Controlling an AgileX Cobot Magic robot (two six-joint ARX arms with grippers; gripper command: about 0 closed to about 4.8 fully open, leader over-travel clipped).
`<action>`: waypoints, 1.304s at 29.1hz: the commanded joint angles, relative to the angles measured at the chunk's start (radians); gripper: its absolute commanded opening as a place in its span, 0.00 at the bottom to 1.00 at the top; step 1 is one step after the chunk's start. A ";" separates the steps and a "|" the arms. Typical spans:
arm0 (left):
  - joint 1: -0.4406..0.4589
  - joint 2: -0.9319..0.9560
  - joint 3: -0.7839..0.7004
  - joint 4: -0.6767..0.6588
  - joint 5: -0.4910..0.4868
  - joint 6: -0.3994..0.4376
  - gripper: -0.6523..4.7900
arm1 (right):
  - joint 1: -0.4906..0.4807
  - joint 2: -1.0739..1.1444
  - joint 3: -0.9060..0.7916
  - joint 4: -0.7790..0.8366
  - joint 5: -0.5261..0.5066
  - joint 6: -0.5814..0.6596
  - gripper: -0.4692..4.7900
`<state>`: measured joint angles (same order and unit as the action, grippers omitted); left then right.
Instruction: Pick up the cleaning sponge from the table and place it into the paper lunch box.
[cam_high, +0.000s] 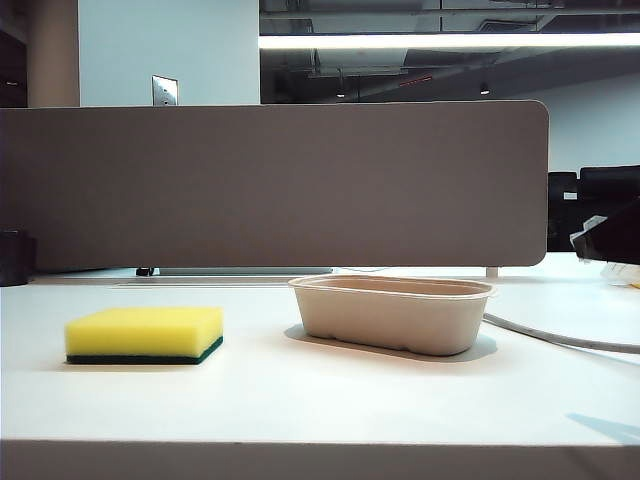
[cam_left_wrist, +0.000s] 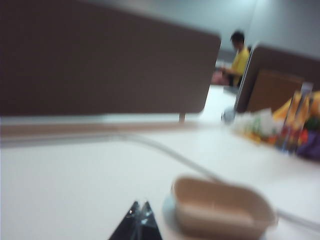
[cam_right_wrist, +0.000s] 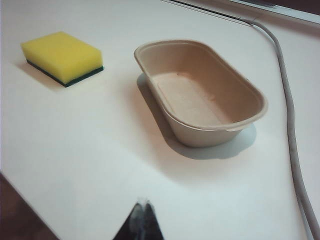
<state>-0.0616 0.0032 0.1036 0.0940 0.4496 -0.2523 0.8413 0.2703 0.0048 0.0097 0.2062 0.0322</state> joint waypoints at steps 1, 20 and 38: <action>0.000 0.019 0.134 -0.030 -0.053 0.019 0.11 | -0.001 0.000 0.002 0.017 0.000 0.001 0.08; -0.013 1.097 0.798 -0.661 0.218 0.768 1.00 | -0.001 -0.001 0.002 0.017 0.001 0.001 0.08; -0.215 1.495 0.807 -0.441 -0.002 0.685 1.00 | -0.002 -0.008 0.002 0.017 -0.002 0.001 0.08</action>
<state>-0.2691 1.4887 0.9092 -0.3725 0.4721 0.4404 0.8402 0.2619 0.0048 0.0097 0.2054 0.0322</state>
